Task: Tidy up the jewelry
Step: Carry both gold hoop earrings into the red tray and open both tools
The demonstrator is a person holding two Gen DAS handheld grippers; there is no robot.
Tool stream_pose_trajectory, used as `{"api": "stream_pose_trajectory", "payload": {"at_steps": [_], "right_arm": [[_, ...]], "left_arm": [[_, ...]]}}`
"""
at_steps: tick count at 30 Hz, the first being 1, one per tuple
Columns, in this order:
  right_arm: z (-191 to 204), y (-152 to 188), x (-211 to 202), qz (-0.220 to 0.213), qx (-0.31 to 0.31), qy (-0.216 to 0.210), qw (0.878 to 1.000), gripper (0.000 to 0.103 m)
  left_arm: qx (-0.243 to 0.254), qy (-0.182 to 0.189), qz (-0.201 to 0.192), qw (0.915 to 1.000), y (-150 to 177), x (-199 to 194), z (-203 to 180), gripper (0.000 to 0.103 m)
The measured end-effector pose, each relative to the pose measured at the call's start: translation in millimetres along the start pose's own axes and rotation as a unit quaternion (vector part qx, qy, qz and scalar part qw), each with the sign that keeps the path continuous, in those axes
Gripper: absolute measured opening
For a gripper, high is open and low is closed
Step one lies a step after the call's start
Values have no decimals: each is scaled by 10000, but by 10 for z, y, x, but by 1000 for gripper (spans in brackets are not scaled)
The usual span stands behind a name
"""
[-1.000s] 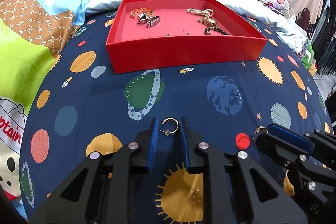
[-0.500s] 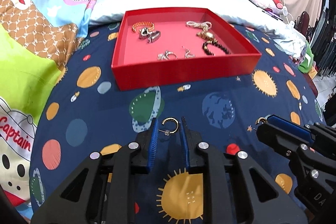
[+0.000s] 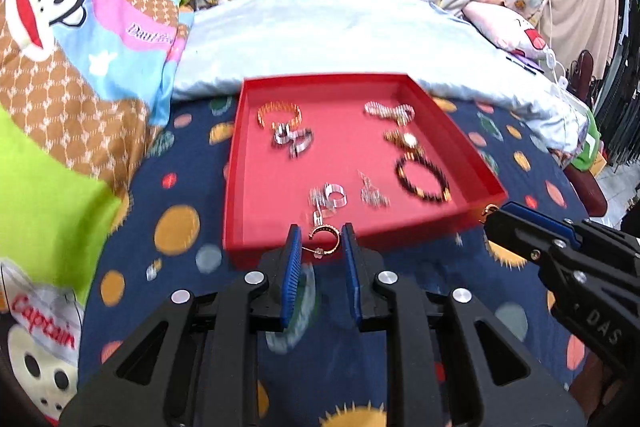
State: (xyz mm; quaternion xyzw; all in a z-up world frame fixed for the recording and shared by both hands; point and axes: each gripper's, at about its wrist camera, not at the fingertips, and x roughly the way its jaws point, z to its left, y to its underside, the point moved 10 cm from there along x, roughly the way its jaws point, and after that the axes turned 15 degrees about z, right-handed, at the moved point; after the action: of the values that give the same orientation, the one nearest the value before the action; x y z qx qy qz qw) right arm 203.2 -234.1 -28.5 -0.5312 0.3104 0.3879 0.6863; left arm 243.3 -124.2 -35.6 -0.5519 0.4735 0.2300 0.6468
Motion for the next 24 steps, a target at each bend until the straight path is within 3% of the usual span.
{"api": "stream_pose_trajectory", "payload": {"at_steps": [13, 24], "right_arm": [[-166, -816, 589, 73, -21, -72, 9999, 15], [-172, -1002, 956, 246, -151, -29, 9996, 15]], "left_arm": [[-116, -32, -59, 9999, -741, 432, 96, 20], [-178, -77, 88, 9998, -901, 780, 151, 20]]}}
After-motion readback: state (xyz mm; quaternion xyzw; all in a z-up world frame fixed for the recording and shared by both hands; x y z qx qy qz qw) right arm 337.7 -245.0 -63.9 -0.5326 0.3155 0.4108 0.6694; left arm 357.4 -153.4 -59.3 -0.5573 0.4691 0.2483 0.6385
